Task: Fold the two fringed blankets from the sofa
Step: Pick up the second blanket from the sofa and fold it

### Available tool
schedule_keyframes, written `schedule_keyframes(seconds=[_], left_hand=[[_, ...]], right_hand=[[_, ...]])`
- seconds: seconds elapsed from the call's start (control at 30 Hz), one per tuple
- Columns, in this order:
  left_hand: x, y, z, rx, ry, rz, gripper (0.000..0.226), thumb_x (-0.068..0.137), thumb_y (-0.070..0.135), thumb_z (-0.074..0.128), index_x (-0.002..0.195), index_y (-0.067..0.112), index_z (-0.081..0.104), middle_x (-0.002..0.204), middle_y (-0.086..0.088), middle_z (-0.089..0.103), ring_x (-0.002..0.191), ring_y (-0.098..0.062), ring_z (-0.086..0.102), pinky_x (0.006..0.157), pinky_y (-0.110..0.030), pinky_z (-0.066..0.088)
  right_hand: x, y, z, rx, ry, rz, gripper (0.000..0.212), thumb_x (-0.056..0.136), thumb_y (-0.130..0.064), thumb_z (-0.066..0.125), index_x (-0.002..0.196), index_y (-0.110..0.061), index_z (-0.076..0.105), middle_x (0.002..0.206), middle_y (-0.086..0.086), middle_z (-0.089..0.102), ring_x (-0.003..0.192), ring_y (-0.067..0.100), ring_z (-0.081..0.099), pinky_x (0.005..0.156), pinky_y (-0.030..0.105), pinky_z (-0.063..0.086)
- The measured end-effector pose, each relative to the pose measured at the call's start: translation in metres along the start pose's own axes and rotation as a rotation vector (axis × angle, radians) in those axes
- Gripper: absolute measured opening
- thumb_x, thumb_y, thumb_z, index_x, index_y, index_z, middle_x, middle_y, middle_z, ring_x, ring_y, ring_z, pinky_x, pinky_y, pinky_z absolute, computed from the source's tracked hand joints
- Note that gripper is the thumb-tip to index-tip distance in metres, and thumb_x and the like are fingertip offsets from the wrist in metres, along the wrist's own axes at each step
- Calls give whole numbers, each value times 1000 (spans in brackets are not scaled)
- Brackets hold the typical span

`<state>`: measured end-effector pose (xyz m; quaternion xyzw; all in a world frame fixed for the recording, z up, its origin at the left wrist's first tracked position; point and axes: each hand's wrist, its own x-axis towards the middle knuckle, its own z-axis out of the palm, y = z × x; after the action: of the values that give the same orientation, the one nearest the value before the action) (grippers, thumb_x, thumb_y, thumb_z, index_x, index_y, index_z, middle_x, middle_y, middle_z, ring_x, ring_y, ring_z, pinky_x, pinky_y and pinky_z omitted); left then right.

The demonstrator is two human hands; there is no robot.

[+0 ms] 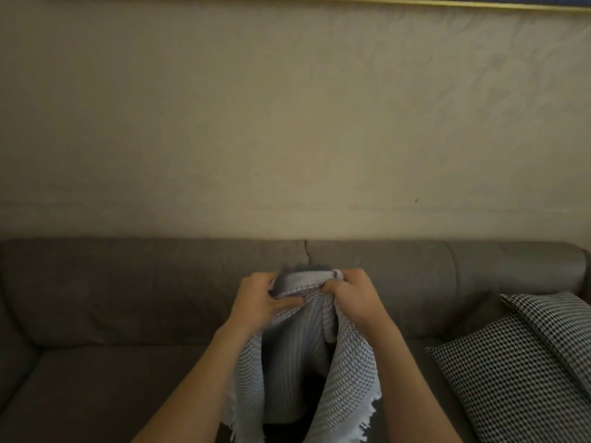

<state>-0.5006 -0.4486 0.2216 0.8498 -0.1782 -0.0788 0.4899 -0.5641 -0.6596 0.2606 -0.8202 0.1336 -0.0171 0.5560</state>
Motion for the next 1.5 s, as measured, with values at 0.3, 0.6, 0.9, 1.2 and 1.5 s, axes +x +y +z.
schedule_keyframes(seconds=[0.3,0.6,0.9,1.2,1.5], left_hand=[[-6,-32,13,55,21,-159,36,102,32,70,67,23,64,58,11,64,54,4,58,52,-17,39],[21,3,10,70,288,-66,34,109,23,53,78,10,60,74,-4,64,68,-16,62,61,-29,48],[20,29,1,160,13,210,17,101,27,68,87,19,75,79,4,73,75,-8,69,70,-35,54],[17,18,-9,222,-230,235,11,91,18,76,98,23,81,89,6,78,85,-5,73,74,-37,58],[10,3,-24,381,-220,-66,37,71,59,89,80,28,71,82,7,75,77,-10,72,74,-41,62]], right_hand=[[2,-14,-17,637,-131,208,37,62,-15,64,79,-19,31,79,9,40,77,27,42,76,48,35],[27,-12,-4,672,744,205,19,94,-4,64,106,-16,55,88,5,60,65,23,53,56,33,48],[19,14,29,29,-22,-330,74,93,-9,66,158,-35,42,149,-11,57,135,2,55,110,27,50],[27,3,30,-538,-227,-210,12,97,-24,53,91,-16,60,94,5,66,84,23,65,70,40,52],[30,-21,24,-829,46,-200,26,105,-35,50,107,-11,61,110,17,63,102,42,63,72,41,43]])
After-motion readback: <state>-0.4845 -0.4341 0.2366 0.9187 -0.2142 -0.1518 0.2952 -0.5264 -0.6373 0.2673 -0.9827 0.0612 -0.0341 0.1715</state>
